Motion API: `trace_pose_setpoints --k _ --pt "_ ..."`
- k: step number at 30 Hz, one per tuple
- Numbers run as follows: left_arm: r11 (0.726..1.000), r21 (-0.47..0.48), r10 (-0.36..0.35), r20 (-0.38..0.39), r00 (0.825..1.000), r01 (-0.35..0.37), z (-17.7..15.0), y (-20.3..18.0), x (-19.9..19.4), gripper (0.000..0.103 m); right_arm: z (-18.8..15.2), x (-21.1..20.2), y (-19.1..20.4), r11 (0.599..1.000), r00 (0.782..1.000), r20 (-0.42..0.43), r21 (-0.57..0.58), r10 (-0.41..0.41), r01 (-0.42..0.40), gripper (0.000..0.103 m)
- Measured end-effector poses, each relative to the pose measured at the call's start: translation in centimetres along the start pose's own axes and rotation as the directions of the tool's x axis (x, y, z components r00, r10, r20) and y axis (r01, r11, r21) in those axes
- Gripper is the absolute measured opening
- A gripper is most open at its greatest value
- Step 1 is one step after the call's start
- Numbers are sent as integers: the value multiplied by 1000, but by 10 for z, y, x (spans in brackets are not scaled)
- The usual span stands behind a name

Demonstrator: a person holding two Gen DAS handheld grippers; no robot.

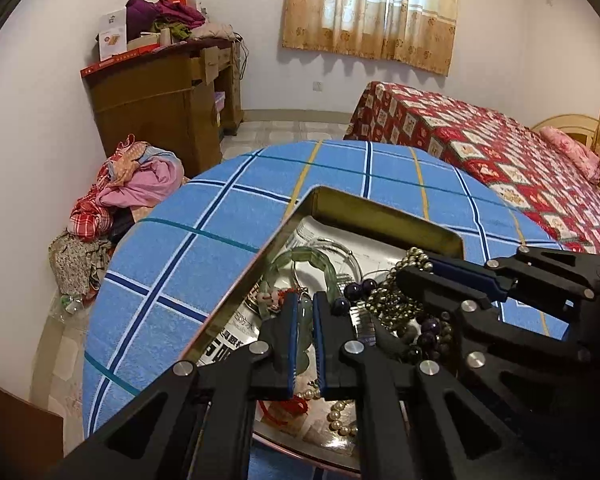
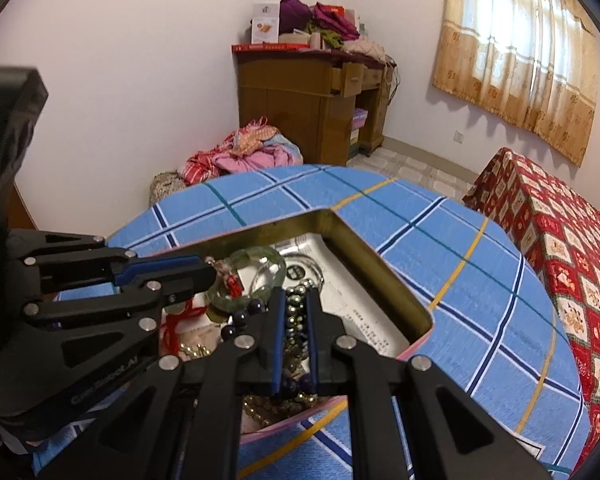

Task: Organize jewelry
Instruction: 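Lower both tools into the tin and open them to release the pendant and chain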

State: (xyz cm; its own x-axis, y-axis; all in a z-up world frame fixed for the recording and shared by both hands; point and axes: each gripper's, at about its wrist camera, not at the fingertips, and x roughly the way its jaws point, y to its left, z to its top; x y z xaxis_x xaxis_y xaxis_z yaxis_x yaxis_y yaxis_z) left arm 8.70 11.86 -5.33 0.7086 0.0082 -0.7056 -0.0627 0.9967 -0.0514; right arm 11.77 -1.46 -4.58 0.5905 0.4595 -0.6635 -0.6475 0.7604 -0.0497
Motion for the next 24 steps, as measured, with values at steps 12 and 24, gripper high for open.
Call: trace_pose_setpoints --k 12,24 --pt "1000 -8 6 -31 999 -6 -7 -2 11 7 -8 11 -3 1000 999 -49 14 1 0 11" --pt "1000 -24 13 -39 999 -14 -8 5 14 7 -10 16 -1 1000 998 -67 13 -2 3 11"
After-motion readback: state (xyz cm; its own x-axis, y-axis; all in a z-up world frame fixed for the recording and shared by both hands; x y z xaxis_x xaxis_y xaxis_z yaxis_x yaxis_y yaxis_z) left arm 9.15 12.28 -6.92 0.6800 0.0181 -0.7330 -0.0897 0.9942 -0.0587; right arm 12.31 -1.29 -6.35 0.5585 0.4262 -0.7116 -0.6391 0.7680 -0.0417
